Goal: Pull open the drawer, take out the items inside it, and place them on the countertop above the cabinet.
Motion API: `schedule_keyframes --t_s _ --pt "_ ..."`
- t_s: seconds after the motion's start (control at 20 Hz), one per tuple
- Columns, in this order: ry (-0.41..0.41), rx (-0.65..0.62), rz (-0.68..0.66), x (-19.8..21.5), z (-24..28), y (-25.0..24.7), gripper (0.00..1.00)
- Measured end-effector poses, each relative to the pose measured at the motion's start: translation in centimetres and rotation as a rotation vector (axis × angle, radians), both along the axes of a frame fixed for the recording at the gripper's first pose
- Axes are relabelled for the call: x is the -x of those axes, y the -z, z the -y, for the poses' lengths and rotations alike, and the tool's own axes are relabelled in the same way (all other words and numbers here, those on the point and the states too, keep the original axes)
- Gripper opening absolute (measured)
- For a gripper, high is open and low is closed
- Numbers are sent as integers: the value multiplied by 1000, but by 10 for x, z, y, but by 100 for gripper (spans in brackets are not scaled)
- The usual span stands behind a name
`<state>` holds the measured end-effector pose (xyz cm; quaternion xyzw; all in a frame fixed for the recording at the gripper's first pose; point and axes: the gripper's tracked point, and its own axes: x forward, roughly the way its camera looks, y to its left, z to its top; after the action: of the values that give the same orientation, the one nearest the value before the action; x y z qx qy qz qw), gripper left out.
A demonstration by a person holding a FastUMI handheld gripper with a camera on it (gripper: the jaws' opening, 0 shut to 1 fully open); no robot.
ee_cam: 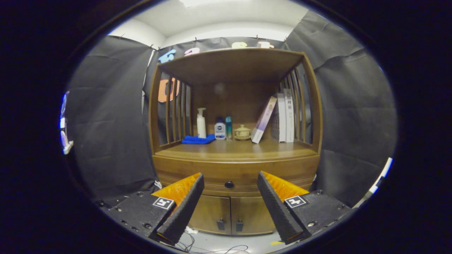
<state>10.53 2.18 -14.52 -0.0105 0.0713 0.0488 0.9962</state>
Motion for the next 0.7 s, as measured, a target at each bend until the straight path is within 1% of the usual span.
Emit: schedule_keyframes --t_s 0.2,0.4,0.45,0.5,0.6,0.7 --pt "29 15 -53 -31 1 43 97" --pt "45 8 -72 -61 -5 59 97" --pt "55 11 -75 -67 -5 62 95" --pt "51 16 -84 -75 -8 67 93" --pt "51 23 -106 -97 -16 81 91" --pt "55 23 -122 -110 -17 88 88"
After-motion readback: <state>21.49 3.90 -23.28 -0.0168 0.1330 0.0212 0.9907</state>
